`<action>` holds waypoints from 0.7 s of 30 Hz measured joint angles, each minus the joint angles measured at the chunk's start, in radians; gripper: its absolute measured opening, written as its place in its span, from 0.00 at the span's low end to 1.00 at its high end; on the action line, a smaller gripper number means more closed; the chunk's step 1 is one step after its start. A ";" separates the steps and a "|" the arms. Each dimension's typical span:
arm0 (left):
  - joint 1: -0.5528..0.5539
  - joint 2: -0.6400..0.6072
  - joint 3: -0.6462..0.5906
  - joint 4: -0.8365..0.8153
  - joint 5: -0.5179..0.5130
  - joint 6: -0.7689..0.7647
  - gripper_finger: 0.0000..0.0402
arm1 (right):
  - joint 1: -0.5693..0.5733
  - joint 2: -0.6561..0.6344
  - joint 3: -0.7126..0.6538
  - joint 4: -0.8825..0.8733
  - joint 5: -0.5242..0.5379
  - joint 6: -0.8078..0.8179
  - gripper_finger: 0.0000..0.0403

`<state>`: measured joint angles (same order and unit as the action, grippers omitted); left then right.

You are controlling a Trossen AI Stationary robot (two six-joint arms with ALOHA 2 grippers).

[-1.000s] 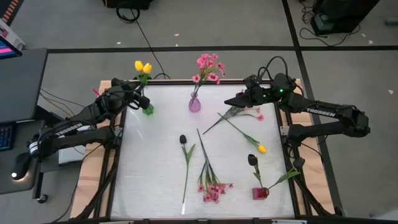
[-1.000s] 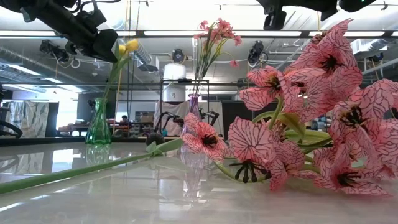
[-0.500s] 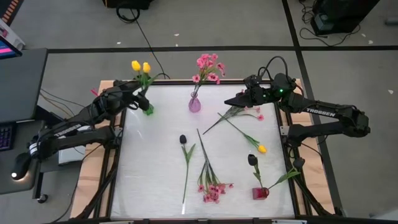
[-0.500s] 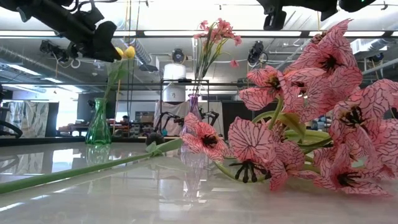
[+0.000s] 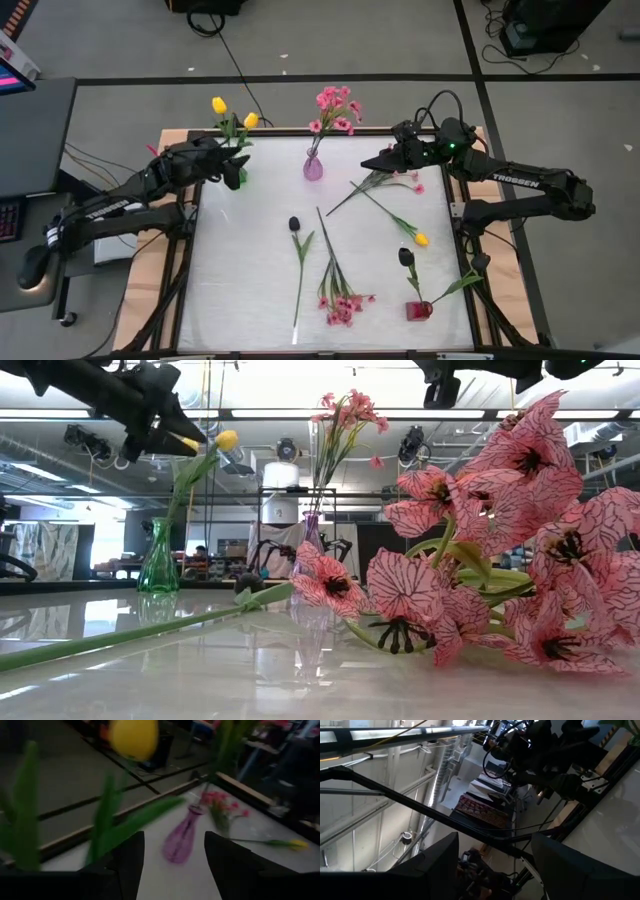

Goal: Sort flowers into vase by color
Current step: Put the black flower into the red vase

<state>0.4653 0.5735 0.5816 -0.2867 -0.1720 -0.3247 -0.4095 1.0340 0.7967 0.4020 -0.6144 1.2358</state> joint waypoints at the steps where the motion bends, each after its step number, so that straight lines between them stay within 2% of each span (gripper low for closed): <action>1: -0.008 0.000 0.000 0.000 0.011 -0.014 0.53 | 0.000 0.000 0.000 0.000 0.000 0.000 0.64; 12: -0.171 0.027 0.000 -0.001 0.034 -0.182 0.53 | 0.000 0.000 0.000 0.000 0.000 0.000 0.64; 21: -0.335 0.111 0.000 0.011 0.033 -0.325 0.53 | 0.000 0.000 0.000 0.000 -0.007 0.000 0.64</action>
<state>0.1304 0.6845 0.5819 -0.2760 -0.1390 -0.6495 -0.4095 1.0340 0.7965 0.4023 -0.6216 1.2354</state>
